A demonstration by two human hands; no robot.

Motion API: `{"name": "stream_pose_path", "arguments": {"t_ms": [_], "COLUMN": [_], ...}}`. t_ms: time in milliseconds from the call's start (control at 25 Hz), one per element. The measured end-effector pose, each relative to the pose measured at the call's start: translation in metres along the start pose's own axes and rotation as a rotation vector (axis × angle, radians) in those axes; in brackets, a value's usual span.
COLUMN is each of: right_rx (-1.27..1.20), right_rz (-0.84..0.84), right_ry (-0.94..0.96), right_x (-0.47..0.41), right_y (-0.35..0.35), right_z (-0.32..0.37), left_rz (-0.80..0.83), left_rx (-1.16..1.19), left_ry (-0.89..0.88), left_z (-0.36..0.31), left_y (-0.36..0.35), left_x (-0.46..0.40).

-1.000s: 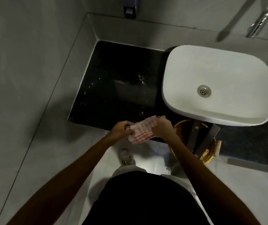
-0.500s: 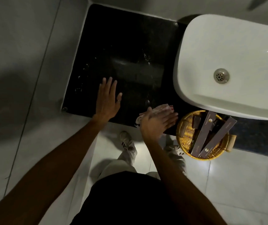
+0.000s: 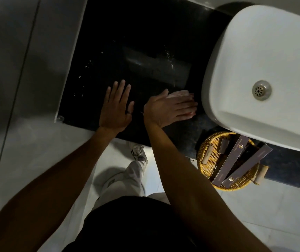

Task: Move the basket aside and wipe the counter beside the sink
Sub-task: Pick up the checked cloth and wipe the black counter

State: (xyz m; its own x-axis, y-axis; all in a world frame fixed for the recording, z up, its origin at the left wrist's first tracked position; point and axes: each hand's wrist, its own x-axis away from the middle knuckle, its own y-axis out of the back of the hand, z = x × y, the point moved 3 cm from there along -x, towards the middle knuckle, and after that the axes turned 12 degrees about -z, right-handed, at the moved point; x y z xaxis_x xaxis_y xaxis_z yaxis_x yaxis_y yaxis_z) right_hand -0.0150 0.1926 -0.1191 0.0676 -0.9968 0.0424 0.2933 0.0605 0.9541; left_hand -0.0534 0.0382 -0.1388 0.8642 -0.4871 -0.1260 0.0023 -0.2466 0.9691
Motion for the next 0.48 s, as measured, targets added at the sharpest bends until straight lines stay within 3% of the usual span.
{"name": "stream_pose_path", "arguments": {"t_ms": [280, 480], "right_rx": [-0.009, 0.081], "right_rz": [0.041, 0.062], "right_ry": [0.047, -0.021], "right_x": [0.022, -0.007], "right_y": [0.016, 0.003], "right_z": [-0.05, 0.014], "left_rz": [-0.006, -0.008], "left_rx": [0.032, 0.006], "left_ry": [0.014, 0.028], "left_z": [-0.001, 0.002], "left_y": [0.005, 0.002], "left_x": [-0.002, -0.002]}}
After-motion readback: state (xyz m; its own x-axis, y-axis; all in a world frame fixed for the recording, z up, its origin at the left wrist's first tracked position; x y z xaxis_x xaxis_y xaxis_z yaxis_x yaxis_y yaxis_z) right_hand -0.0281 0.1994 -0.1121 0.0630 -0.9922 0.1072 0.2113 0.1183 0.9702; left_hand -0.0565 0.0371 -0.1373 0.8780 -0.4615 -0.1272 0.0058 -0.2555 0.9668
